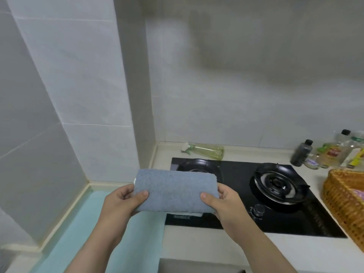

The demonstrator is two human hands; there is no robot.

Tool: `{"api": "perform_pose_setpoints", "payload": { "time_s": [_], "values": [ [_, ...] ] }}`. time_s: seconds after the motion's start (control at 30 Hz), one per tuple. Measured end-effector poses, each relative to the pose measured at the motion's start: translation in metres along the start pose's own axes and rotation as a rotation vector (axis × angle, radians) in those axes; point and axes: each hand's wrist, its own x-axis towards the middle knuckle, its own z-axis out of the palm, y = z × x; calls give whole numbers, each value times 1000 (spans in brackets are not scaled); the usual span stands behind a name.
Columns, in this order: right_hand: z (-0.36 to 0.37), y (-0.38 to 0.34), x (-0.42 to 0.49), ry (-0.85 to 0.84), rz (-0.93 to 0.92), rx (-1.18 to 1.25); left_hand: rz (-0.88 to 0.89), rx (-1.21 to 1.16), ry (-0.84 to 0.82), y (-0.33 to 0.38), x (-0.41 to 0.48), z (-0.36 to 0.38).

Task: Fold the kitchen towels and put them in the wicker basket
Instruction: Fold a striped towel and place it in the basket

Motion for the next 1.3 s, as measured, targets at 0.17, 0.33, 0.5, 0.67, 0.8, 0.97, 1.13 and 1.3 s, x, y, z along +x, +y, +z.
{"api": "perform_pose_setpoints", "payload": {
  "time_s": [0.17,0.33,0.5,0.67,0.8,0.97,1.13,1.3],
  "values": [
    [-84,-16,-10,60,9,24,-18,8,-82,-12,2,87],
    [-160,-30,-27,146,-3,26,-10,32,-207,-24,0,167],
    [-225,-39,-46,234,-22,8,-15,64,-313,-30,1,238],
    [-278,-42,-50,340,-19,30,-25,87,-395,-36,8,301],
    [-319,-43,-49,420,-8,-2,-46,89,-443,-48,18,349],
    [-377,-49,-40,483,-26,-4,-54,61,-505,-63,37,417],
    [-437,-59,-24,533,-26,-50,-72,77,-574,-77,63,484],
    [-490,-65,-10,593,-43,-75,-74,83,-624,-91,80,546]
  ]
}}
